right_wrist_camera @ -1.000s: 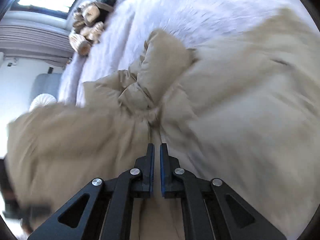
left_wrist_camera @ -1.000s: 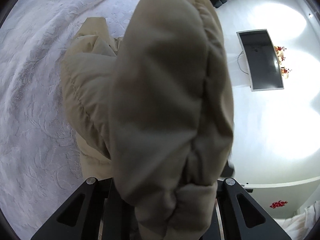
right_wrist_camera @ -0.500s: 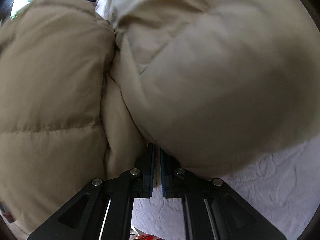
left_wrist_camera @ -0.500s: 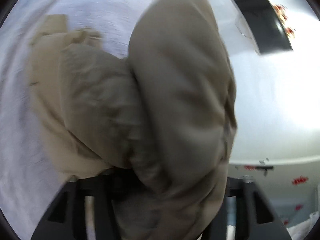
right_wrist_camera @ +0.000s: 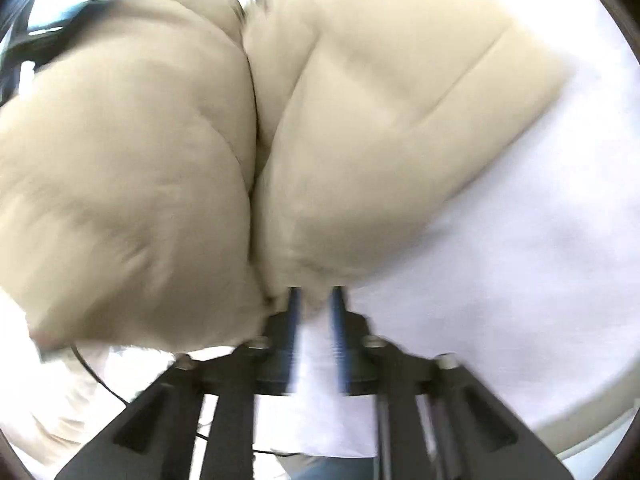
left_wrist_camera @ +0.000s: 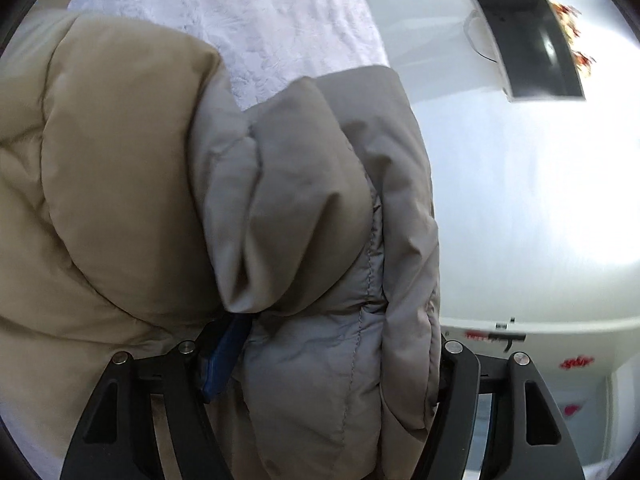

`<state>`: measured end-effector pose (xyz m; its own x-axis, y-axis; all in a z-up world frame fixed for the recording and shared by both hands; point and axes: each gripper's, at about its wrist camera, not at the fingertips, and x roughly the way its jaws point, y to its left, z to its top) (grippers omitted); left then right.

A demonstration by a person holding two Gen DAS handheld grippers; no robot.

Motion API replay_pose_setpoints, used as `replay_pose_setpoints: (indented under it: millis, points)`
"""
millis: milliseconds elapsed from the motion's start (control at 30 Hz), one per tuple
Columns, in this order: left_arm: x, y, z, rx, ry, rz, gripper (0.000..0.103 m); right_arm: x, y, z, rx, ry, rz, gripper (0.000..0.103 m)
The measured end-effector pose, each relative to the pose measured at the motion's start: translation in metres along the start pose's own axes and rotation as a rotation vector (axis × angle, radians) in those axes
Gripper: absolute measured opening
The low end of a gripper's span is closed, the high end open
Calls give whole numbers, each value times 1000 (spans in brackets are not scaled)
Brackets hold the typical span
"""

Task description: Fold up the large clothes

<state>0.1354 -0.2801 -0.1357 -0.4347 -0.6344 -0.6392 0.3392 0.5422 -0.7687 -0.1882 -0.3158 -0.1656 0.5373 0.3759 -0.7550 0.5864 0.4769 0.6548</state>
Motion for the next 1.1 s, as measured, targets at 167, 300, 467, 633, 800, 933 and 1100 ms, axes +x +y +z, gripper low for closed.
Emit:
replay_pose_setpoints:
  millis: [167,300,467,633,800,933,1100]
  points:
    - [11,-6,12,-60,7,49,70,-76,13,3,-107,-173,-44,75]
    - [8,-14,3,-60,25,96,70,-82,67,7,-283,-249,-97,86]
    - [0,-63,-1,-30,49,161,70,-52,98,28,-354,-330,-210,80]
    - [-35,-101,-6,65,27,63,70,-44,61,46,-134,-345,-150,13]
    - [-64,-127,-13,295,-145,283,70,-43,-4,44,135,-306,-28,13]
    - [-29,-102,0,277,-140,381,70,-27,-43,40,279,-272,64,13]
    - [7,-54,11,247,-144,440,70,-4,-63,59,359,-256,115,15]
